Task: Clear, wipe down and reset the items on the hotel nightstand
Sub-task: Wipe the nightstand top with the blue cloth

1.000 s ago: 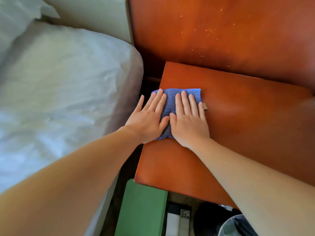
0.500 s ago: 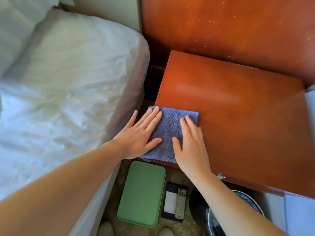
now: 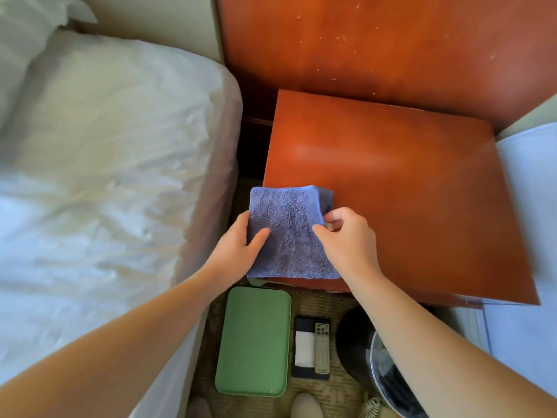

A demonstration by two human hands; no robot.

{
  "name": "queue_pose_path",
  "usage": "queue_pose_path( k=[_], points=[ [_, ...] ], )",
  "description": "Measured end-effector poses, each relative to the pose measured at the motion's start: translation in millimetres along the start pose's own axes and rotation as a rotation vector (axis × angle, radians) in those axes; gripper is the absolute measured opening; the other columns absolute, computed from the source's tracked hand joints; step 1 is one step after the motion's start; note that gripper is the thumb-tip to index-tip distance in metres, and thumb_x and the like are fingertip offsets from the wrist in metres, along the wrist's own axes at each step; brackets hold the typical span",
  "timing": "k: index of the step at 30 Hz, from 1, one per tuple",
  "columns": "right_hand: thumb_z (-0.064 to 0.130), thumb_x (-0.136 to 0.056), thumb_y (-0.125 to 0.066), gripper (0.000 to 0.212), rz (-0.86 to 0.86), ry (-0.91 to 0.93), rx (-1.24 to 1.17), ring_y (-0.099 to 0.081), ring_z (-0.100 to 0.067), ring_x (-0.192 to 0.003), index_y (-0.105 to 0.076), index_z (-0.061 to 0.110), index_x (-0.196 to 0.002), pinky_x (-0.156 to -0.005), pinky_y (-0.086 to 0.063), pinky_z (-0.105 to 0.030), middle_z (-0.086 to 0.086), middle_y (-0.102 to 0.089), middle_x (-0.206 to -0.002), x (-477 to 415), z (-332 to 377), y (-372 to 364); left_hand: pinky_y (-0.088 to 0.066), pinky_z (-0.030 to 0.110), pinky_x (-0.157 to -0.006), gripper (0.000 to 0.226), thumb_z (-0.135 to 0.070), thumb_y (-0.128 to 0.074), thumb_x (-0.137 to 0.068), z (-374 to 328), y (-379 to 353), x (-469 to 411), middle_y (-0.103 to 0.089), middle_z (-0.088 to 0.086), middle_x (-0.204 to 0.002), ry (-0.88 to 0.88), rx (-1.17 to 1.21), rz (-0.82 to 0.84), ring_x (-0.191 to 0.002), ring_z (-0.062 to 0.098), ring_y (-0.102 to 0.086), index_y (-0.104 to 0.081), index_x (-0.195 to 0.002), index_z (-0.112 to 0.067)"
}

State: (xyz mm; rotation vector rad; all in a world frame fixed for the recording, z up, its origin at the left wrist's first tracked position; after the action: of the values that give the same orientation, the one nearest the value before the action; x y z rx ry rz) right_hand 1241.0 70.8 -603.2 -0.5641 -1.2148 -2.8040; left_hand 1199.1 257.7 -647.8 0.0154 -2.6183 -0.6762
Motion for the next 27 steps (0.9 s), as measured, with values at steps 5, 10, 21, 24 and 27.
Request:
queue_pose_path(
  k=[5,10,21,24,27],
  points=[
    [0.024,-0.089,-0.062,0.013,0.108,0.088,0.027,-0.054,-0.016,-0.078,-0.05,0.026,-0.082,-0.066,-0.037,-0.028,0.013,-0.051,-0.072,11,22,0,-0.041,0.027,-0.102,0.045,-0.025,-0.052,-0.1,-3,-2,1,-0.058,-0.006,-0.13,0.066,0.121,-0.064,-0.123,0.01,-0.052,-0.04,-0.143,-0.019],
    [0.016,-0.089,-0.057,0.019,0.167,0.318,-0.133,-0.038,-0.003,-0.058,-0.044,0.024,-0.078,-0.056,-0.03,-0.018,0.011,-0.041,-0.063,21,84,7,-0.036,0.022,-0.102,0.04,-0.03,-0.04,-0.104,-21,11,9,-0.052,-0.007,-0.137,0.125,0.354,-0.102,-0.122,0.005,-0.048,-0.043,-0.143,-0.017],
    [0.017,-0.079,-0.065,0.009,0.209,0.488,-0.621,-0.061,-0.022,-0.079,-0.062,0.015,-0.087,-0.075,-0.047,-0.034,-0.003,-0.057,-0.079,24,200,62,-0.045,0.007,-0.05,0.031,-0.014,-0.031,-0.107,-76,80,15,-0.053,0.019,-0.138,0.145,0.599,-0.079,-0.086,0.004,-0.068,-0.055,-0.126,-0.006],
    [0.016,-0.082,-0.065,0.009,0.211,0.457,-0.678,-0.067,-0.022,-0.089,-0.065,0.013,-0.091,-0.087,-0.052,-0.042,-0.008,-0.065,-0.088,19,192,87,-0.043,0.003,-0.063,0.027,-0.014,-0.033,-0.107,-85,79,7,-0.059,-0.013,-0.116,0.016,0.54,-0.031,-0.073,-0.019,-0.06,-0.055,-0.112,-0.028],
    [0.016,-0.082,-0.064,0.022,0.189,0.358,-0.666,-0.066,-0.021,-0.091,-0.065,0.002,-0.099,-0.09,-0.051,-0.042,-0.013,-0.064,-0.093,8,155,100,-0.037,-0.006,-0.073,0.031,-0.025,-0.032,-0.107,-94,66,6,-0.057,-0.022,-0.116,-0.038,0.479,0.02,-0.105,-0.019,-0.053,-0.05,-0.131,-0.026]
  ],
)
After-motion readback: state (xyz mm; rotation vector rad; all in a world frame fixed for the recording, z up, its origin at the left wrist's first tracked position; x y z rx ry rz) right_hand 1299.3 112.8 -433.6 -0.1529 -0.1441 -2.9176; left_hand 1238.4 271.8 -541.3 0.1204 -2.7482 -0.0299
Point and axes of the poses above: each hand's wrist, its own x-axis away from the middle knuckle, its own y-axis out of the back of the hand, z = x × y, the point moved 2 cm from there along -x, towards the middle knuckle
